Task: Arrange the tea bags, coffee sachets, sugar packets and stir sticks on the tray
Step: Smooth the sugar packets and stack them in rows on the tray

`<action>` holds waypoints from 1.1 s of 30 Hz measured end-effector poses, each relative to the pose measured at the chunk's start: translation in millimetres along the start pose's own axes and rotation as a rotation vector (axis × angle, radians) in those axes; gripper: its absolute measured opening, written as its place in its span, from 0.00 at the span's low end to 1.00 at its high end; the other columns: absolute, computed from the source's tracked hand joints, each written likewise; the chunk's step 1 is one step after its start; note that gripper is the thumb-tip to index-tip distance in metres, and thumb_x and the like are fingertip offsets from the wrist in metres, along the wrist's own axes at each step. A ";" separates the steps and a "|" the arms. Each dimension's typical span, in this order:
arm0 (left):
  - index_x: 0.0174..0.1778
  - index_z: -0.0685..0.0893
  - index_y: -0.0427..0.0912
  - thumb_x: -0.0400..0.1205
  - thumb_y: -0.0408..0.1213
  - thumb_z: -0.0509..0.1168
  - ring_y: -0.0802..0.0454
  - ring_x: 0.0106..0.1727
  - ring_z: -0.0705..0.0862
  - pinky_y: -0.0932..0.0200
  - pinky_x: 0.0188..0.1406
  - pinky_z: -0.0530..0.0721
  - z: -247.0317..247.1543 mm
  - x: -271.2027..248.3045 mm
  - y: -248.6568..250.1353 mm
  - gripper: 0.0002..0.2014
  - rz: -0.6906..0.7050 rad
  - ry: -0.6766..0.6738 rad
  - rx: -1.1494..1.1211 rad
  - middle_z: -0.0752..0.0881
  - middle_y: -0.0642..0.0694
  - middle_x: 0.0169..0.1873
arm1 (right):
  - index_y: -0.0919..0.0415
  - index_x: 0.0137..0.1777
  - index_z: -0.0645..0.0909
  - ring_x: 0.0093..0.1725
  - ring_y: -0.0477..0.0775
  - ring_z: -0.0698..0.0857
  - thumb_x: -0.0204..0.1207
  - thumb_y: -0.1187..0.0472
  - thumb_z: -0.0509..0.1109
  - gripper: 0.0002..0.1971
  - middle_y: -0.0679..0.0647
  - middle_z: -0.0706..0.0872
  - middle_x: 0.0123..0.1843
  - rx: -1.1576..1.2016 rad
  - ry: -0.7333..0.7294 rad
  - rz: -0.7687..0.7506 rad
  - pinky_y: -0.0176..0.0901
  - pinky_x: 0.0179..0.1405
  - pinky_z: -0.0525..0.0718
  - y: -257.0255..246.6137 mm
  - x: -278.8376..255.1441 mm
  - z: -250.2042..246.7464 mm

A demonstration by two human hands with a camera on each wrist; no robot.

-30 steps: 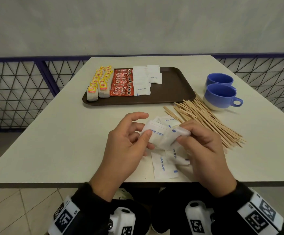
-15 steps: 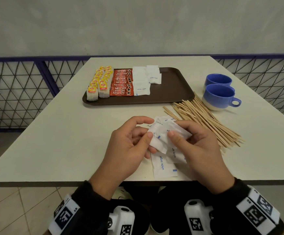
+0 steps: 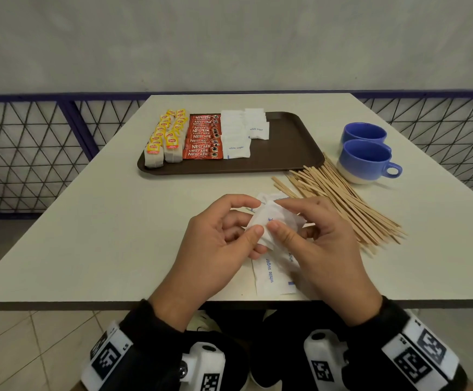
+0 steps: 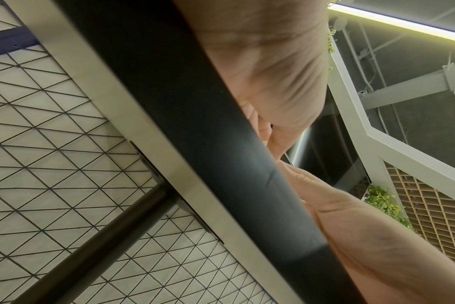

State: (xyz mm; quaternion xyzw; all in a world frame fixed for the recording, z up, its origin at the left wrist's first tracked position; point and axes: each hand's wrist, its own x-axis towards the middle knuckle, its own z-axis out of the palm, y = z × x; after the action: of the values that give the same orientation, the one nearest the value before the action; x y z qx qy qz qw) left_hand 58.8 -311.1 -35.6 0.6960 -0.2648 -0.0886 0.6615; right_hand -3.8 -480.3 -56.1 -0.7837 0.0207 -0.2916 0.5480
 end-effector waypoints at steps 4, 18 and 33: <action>0.63 0.83 0.45 0.82 0.23 0.70 0.42 0.40 0.94 0.50 0.44 0.93 0.0 -0.4 -0.3 0.16 0.002 -0.011 -0.001 0.94 0.44 0.44 | 0.45 0.63 0.90 0.48 0.47 0.84 0.76 0.56 0.80 0.16 0.48 0.86 0.54 0.006 -0.054 0.020 0.29 0.39 0.80 0.9 -0.1 1.2; 0.60 0.83 0.52 0.82 0.26 0.71 0.51 0.42 0.93 0.58 0.44 0.91 -3.0 -5.0 4.2 0.17 0.040 0.054 0.051 0.93 0.53 0.45 | 0.47 0.55 0.91 0.41 0.56 0.88 0.76 0.67 0.79 0.14 0.55 0.92 0.47 0.161 -0.133 0.192 0.50 0.40 0.88 -14.5 1.3 -7.2; 0.40 0.88 0.52 0.74 0.58 0.61 0.61 0.48 0.78 0.59 0.39 0.86 -75.5 -1.4 -29.4 0.16 0.346 0.234 1.003 0.88 0.60 0.38 | 0.60 0.61 0.86 0.38 0.55 0.87 0.78 0.65 0.78 0.12 0.59 0.91 0.48 -0.414 -0.237 0.392 0.50 0.45 0.94 -20.7 260.3 -7.8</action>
State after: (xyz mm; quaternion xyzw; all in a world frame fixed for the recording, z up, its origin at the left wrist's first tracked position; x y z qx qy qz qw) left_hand 100.7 -244.8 -56.1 0.8777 -0.3101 0.2367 0.2782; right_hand 202.3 -570.3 76.7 -0.8884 0.1665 -0.0765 0.4209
